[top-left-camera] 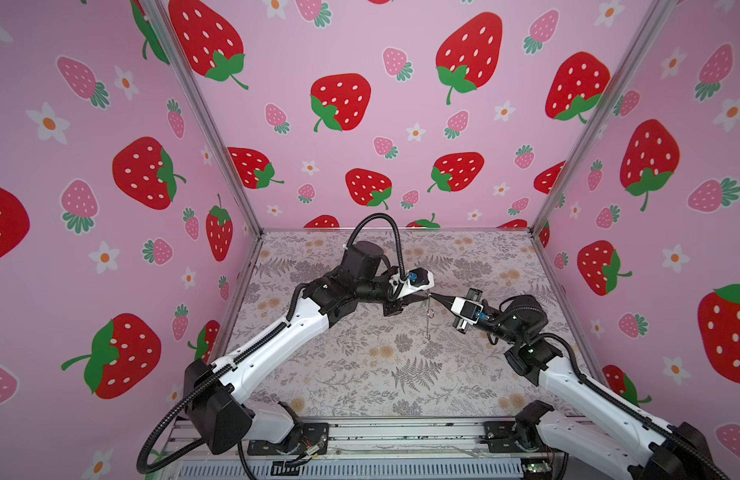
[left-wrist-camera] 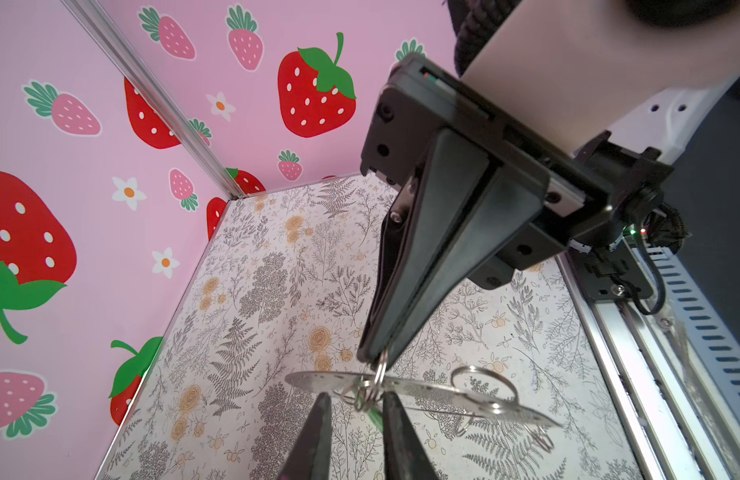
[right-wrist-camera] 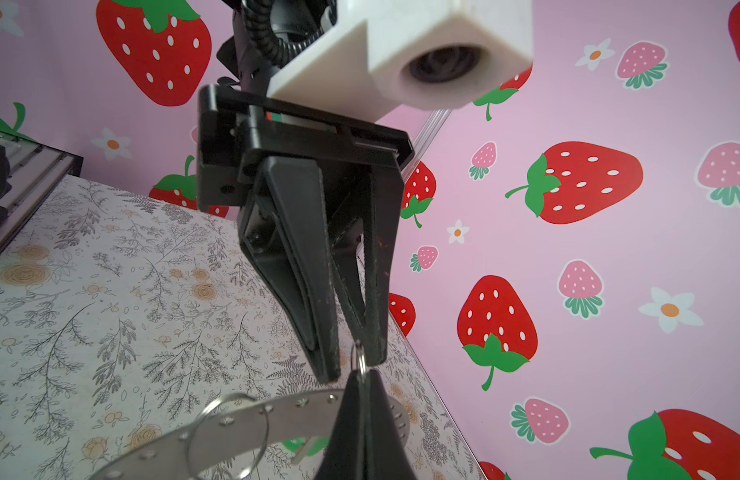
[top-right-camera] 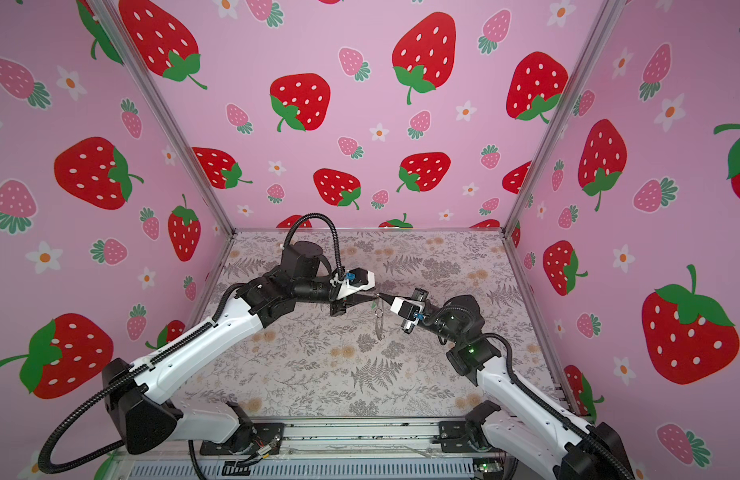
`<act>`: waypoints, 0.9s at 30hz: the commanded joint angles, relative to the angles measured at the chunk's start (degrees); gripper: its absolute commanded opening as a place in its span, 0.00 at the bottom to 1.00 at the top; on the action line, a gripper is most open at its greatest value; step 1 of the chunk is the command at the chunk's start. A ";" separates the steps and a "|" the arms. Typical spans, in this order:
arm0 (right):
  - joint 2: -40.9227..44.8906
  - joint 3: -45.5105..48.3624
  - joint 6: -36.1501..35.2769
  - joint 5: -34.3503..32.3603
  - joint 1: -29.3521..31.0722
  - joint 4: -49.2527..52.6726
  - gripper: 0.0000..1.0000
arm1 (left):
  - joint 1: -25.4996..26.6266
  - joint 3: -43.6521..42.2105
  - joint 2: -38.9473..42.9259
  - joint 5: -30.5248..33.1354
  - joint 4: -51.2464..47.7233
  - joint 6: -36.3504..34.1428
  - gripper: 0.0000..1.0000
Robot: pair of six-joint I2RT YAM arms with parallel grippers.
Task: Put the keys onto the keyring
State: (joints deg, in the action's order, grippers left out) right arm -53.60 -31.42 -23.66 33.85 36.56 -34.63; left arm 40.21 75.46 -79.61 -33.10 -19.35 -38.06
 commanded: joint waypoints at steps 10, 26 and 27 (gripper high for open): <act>0.00 -0.32 0.99 2.44 -0.33 -3.64 0.00 | 0.42 1.95 -0.86 -2.22 1.07 -0.78 0.10; 2.80 -3.09 -6.41 -11.63 -0.26 6.91 0.21 | 3.90 14.12 -5.40 11.41 -15.84 -4.79 0.00; 2.80 -3.69 -7.92 -11.72 -0.18 8.57 0.22 | 4.28 15.78 -6.10 12.75 -17.69 -4.48 0.00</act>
State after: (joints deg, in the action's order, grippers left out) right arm -52.69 -31.88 -26.59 25.61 36.36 -30.55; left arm 43.48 85.78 -84.84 -25.30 -30.28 -41.19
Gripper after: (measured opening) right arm 0.215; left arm 0.044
